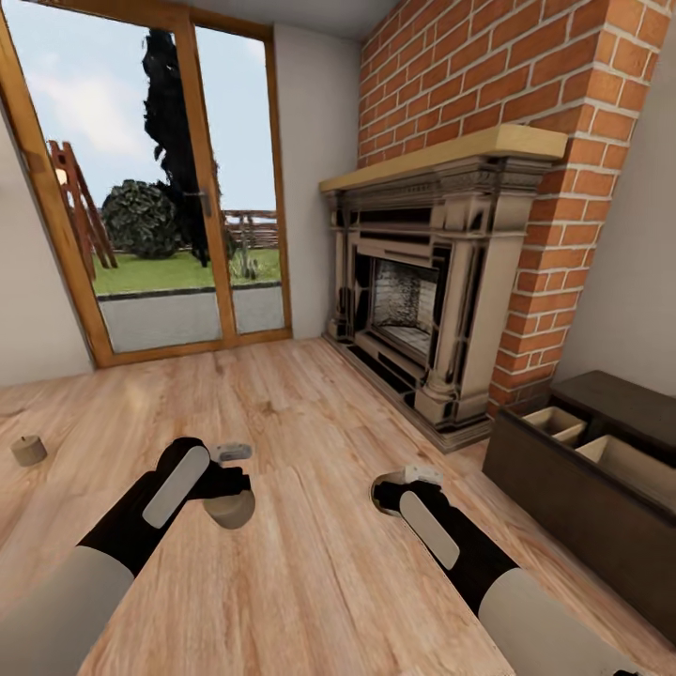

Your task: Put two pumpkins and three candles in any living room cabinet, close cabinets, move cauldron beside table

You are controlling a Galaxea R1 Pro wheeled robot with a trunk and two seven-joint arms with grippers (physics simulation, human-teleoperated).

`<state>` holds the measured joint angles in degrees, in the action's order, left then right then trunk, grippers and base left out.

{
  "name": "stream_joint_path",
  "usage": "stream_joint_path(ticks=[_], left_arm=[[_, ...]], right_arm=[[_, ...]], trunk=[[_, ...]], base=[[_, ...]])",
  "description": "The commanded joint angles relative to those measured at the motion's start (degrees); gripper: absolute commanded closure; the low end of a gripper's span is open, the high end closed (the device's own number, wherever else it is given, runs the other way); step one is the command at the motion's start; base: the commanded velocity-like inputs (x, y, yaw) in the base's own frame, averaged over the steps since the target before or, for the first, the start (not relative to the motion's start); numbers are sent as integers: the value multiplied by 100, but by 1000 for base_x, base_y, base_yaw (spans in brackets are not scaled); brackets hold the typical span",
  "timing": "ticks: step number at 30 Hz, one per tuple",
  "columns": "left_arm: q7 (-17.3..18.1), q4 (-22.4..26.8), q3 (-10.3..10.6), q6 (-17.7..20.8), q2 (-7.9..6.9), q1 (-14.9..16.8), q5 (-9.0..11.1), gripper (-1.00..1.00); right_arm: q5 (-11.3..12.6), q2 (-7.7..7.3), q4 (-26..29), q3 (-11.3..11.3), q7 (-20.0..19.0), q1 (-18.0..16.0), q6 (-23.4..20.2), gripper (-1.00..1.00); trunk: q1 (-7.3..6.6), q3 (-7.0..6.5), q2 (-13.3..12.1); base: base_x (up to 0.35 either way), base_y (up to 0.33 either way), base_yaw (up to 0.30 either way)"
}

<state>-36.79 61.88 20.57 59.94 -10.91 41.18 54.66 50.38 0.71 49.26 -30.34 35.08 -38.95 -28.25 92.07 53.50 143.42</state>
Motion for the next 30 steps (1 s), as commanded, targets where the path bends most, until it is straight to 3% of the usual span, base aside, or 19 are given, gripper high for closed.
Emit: stream_joint_path(ticks=[1, 15, 30], left_arm=[[-59, 9, 16, 6, -8, 4, 53, 100], [-76, 8, 33, 6, -3, 4, 51, 100], [-63, 8, 38, 6, 1, 4, 54, 100]], right_arm=[[50, -1, 4, -12, 43, -7, 5, 100], [57, -2, -3, -7, 43, -1, 11, 100], [60, -18, -4, 27, 43, 1, 13, 100]], trunk=[[-3, -17, 1], [-40, -327, -18], [-369, -596, -619]], base=[[0, 0, -291], [0, 0, -291], [0, 0, -291]])
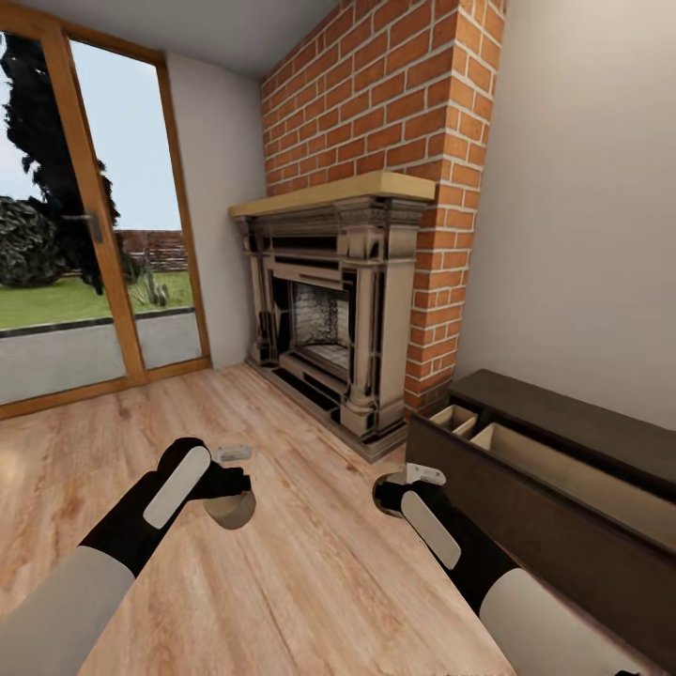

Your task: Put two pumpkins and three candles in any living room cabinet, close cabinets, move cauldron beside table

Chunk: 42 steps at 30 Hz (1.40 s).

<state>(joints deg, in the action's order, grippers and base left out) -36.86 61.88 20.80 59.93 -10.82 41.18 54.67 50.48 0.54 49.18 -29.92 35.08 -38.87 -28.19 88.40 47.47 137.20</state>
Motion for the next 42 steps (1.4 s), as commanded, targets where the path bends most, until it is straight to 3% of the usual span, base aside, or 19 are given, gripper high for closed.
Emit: stream_joint_path(ticks=[1, 31, 42], left_arm=[[-55, 9, 15, 7, -8, 4, 53, 100], [-38, 9, 20, 7, -14, 2, 36, 100], [-24, 85, 7, 7, -19, -4, 29, 100]], right_arm=[[49, -1, 4, -15, 42, -7, 7, 100], [58, -28, 7, 4, 42, -7, 9, 100], [56, -25, 12, 4, 46, -7, 14, 100]], trunk=[[-24, -12, -38], [-683, -568, -1241], [-683, -584, -1241]], base=[[0, 0, -291], [0, 0, -291], [36, 31, -222]])
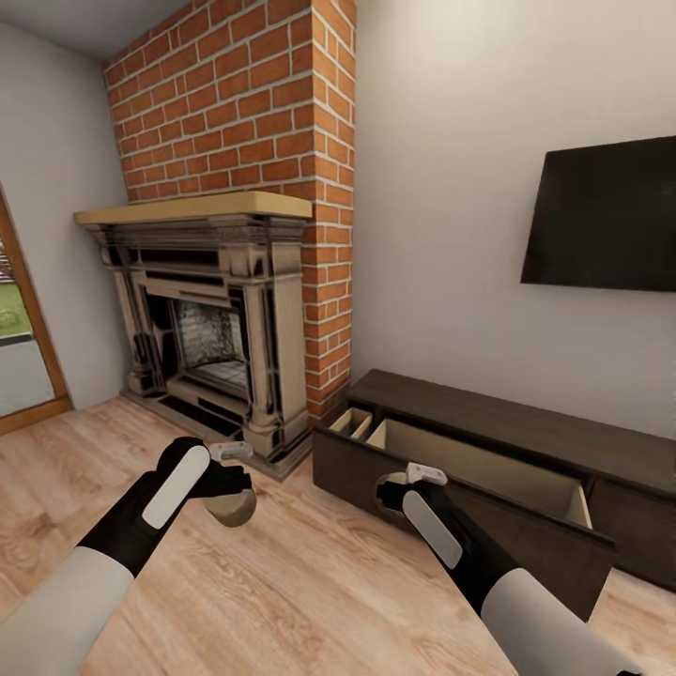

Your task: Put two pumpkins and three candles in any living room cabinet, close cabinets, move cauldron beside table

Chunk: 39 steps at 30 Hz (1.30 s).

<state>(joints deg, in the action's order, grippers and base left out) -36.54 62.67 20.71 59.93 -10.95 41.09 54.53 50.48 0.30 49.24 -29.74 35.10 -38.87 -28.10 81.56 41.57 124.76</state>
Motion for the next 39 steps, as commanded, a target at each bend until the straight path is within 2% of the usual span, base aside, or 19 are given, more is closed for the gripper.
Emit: stream_joint_path(ticks=[1, 7, 15, 39], left_arm=[[-54, 7, 16, 7, -8, 5, 43, 100], [-48, 6, 12, 7, -11, 4, 48, 100], [-41, 14, 12, 7, -13, 4, 49, 100], [-29, 65, 21, 7, -13, 4, 49, 100]], right_arm=[[57, 0, 7, -14, 46, -6, 6, 100], [53, 2, 7, -14, 42, -6, 6, 100], [61, -17, 0, -7, 41, -6, 7, 100], [65, -14, -2, -5, 41, -6, 7, 100]], trunk=[[1, 6, 3], [1, 6, 3], [1, -1, 3], [1, -82, 3]], base=[[165, 163, -53], [138, 239, -77], [111, 244, -256], [7, 68, -280]])
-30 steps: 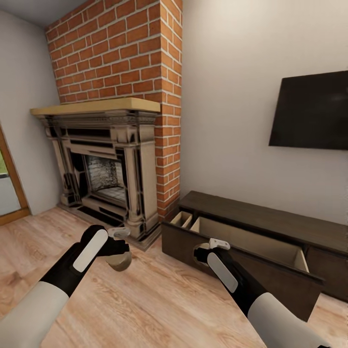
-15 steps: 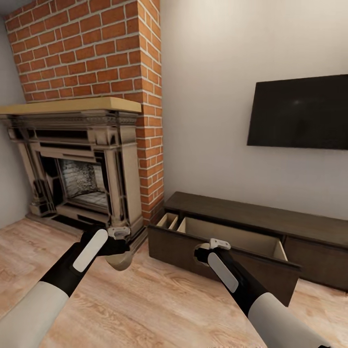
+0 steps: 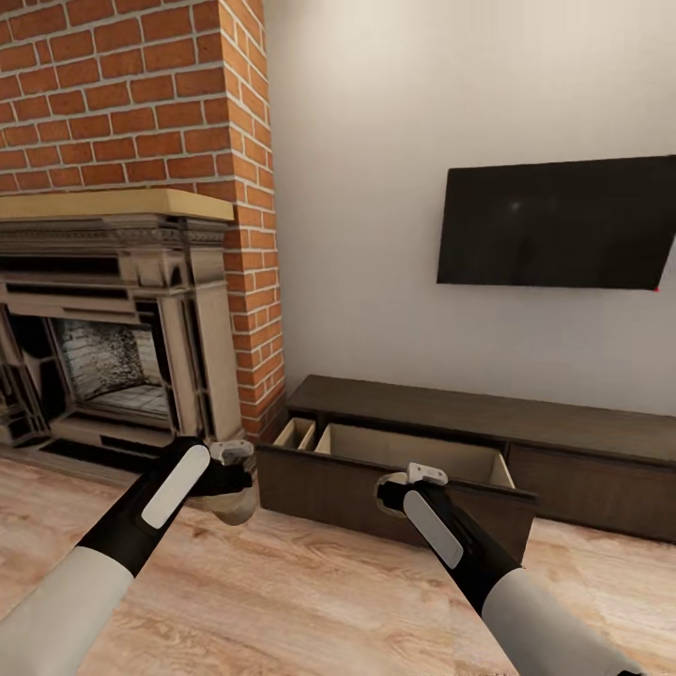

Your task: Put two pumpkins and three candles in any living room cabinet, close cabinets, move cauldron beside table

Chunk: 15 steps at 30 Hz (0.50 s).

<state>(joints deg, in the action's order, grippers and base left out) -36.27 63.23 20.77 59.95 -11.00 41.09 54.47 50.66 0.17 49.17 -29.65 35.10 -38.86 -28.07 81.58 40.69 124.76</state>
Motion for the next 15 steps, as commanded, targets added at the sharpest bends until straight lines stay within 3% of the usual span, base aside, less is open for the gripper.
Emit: stream_joint_path(ticks=[1, 15], left_arm=[[-56, 10, 15, 5, -8, 5, 55, 100], [-71, 14, 24, 5, -8, 5, 55, 100]], right_arm=[[46, -1, 4, -15, 40, -7, 4, 100], [48, -2, 4, -15, 40, -7, 4, 100]], trunk=[[-1, 3, 3], [-1, -54, 3]], base=[[0, 7, -275], [0, 1, -274]])
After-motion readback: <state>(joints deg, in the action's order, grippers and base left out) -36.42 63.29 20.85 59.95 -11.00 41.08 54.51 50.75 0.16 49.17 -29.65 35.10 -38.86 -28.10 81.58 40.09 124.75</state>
